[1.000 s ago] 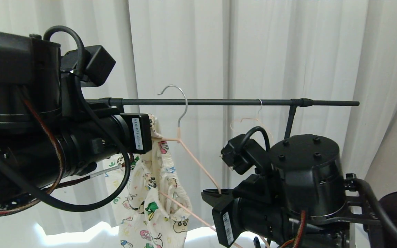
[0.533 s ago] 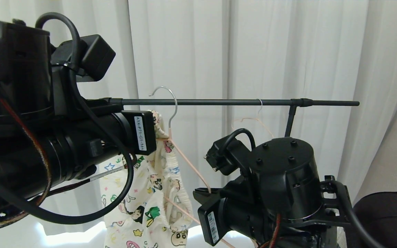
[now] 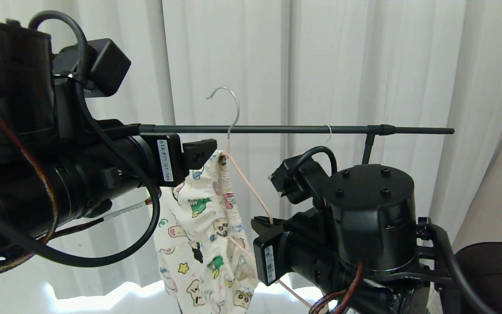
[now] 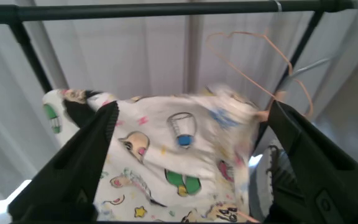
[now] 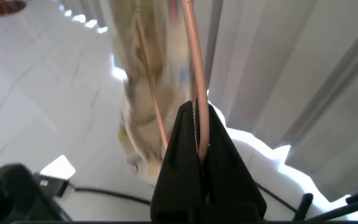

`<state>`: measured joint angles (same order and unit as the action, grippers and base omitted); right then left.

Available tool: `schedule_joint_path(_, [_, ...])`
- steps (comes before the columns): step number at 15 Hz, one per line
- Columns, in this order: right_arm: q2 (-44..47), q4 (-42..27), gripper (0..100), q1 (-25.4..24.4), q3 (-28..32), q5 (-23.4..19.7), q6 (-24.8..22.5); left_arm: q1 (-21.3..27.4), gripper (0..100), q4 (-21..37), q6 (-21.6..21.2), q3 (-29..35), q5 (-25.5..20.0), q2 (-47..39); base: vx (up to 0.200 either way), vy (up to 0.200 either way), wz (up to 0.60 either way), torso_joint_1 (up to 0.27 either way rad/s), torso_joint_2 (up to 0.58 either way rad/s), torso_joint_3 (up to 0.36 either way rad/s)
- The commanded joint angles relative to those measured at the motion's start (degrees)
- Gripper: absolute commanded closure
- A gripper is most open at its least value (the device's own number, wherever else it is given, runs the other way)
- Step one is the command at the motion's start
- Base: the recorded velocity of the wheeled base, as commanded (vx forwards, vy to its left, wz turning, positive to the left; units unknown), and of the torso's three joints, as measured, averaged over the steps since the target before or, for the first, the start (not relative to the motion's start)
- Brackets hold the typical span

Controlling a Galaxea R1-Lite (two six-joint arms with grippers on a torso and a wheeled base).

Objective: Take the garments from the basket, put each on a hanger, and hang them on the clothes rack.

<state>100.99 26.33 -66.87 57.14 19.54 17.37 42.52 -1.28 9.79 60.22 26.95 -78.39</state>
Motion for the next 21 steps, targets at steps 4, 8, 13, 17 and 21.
schedule_joint_path(4, [-0.62, 1.79, 100, -0.02, -0.1, 3.84, -0.06, -0.6, 0, -0.04, -0.65, -0.1, -0.06, 2.18, 0.0, 0.0, 0.0, 0.0, 0.0, 0.0])
schedule_joint_path(8, [-4.57, 1.97, 100, 0.33, -3.7, 4.01, -3.57, -1.65, 0, -0.21, -6.54, -8.45, -2.17, 8.07, 0.0, 0.0, 0.0, 0.0, 0.0, 0.0])
schedule_joint_path(13, [-19.51, 1.88, 100, 0.77, -19.7, -3.19, -10.6, -7.28, 0, -2.68, -15.85, -17.68, -18.87, 18.44, 0.0, 0.0, 0.0, 0.0, 0.0, 0.0])
schedule_joint_path(17, [-26.28, 1.97, 100, 0.6, -27.08, -8.38, -15.0, -7.19, 0, -2.68, -23.5, -25.94, -31.7, 24.68, 0.0, 0.0, 0.0, 0.0, 0.0, 0.0])
schedule_joint_path(21, [-29.36, 1.88, 100, -2.22, -32.35, -10.93, -19.13, -7.1, 0, -2.68, -31.59, -30.34, -45.59, 25.91, 0.0, 0.0, 0.0, 0.0, 0.0, 0.0])
